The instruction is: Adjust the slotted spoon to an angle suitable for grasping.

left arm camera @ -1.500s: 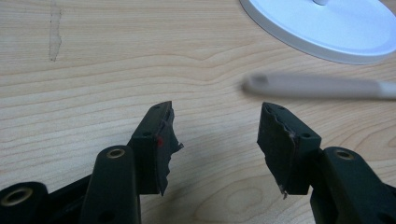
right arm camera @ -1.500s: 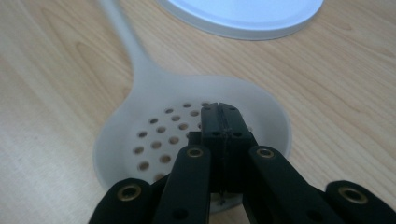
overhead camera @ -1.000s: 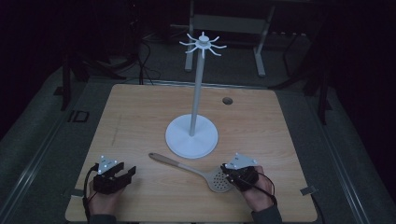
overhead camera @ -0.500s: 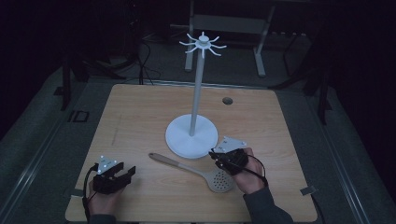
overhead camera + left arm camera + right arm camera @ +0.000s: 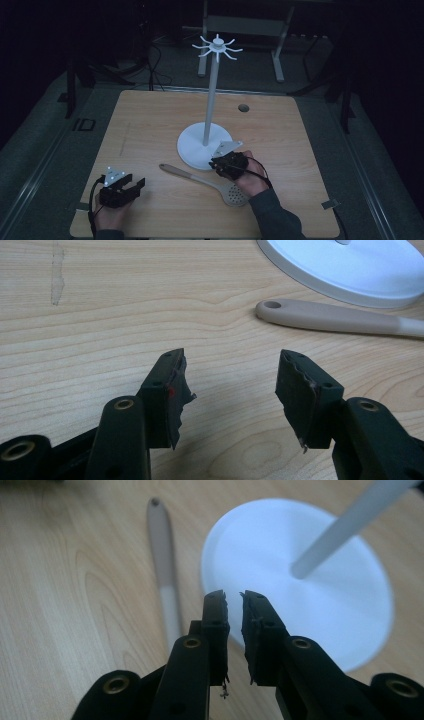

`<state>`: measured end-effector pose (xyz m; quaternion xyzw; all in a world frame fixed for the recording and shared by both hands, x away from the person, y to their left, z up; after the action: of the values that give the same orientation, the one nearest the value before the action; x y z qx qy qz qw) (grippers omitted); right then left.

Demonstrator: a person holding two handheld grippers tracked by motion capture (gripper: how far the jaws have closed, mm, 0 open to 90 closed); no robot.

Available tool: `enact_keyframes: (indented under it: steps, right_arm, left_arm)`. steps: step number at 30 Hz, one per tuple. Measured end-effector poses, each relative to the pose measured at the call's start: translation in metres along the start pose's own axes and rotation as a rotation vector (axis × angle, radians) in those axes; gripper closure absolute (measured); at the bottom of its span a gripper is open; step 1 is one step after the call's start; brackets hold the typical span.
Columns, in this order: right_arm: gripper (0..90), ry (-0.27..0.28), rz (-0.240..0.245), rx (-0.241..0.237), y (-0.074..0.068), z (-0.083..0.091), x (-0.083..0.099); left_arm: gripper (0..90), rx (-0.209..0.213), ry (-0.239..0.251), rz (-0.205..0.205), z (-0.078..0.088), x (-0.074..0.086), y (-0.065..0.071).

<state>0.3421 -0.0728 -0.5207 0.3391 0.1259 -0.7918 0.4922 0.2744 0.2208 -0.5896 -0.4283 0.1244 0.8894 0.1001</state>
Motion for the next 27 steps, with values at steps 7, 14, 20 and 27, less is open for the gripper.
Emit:
enact_keyframes:
  steps: [7,14,20,27]
  right_arm:
    - [80.1,-0.081,0.034,-0.072,-0.013,-0.029,0.003]
    - [78.7,-0.147,0.073,-0.108,-0.025,-0.051,0.0]
    - [77.1,-0.19,0.088,-0.132,-0.031,-0.066,-0.003]
    - [74.1,-0.236,0.078,-0.153,-0.036,-0.084,-0.003]
  left_arm:
    - [46.0,0.0,0.0,-0.001,0.0,0.0,0.0]
    - [45.9,-0.001,0.003,0.002,0.001,0.0,-0.001]
    - [46.0,-0.001,0.003,0.003,0.001,0.0,-0.001]
    - [45.9,-0.001,0.005,0.006,0.001,0.0,-0.001]
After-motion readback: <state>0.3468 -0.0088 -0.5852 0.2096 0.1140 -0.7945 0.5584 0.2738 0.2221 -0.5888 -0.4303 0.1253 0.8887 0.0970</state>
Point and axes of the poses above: each handheld gripper's, and its own axes: z roughly backward along the jaws, x roughly out of its underside, y roughly to its right, the point moved 6 cm from there along -z, roughly forward along the jaws, and after that the axes turned 1 degree about y, right-handed, at the moved point
